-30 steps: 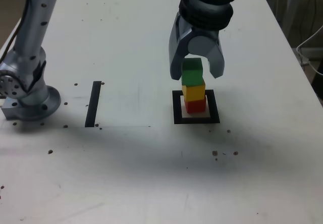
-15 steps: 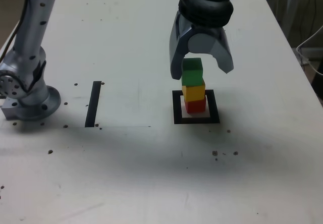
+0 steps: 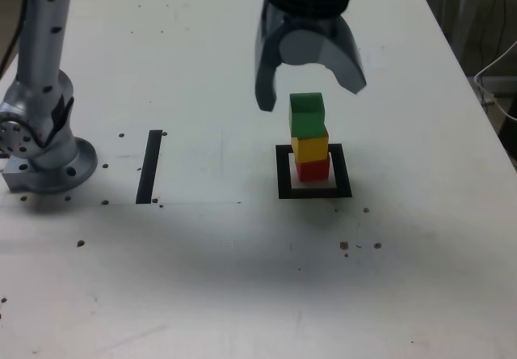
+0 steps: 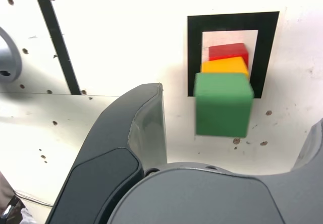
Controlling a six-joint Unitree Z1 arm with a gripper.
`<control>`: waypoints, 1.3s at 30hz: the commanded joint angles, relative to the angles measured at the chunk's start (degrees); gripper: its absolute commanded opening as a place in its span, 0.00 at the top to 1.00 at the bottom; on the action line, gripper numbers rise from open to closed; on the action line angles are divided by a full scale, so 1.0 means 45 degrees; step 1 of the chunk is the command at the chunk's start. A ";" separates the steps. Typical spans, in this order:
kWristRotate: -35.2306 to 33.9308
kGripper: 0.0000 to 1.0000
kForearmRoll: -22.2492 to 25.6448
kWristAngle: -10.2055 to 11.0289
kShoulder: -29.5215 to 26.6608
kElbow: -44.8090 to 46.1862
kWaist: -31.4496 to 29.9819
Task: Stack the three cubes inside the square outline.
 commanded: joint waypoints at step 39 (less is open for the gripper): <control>0.1989 0.01 -0.6153 -0.0534 -0.6446 1.3101 0.1459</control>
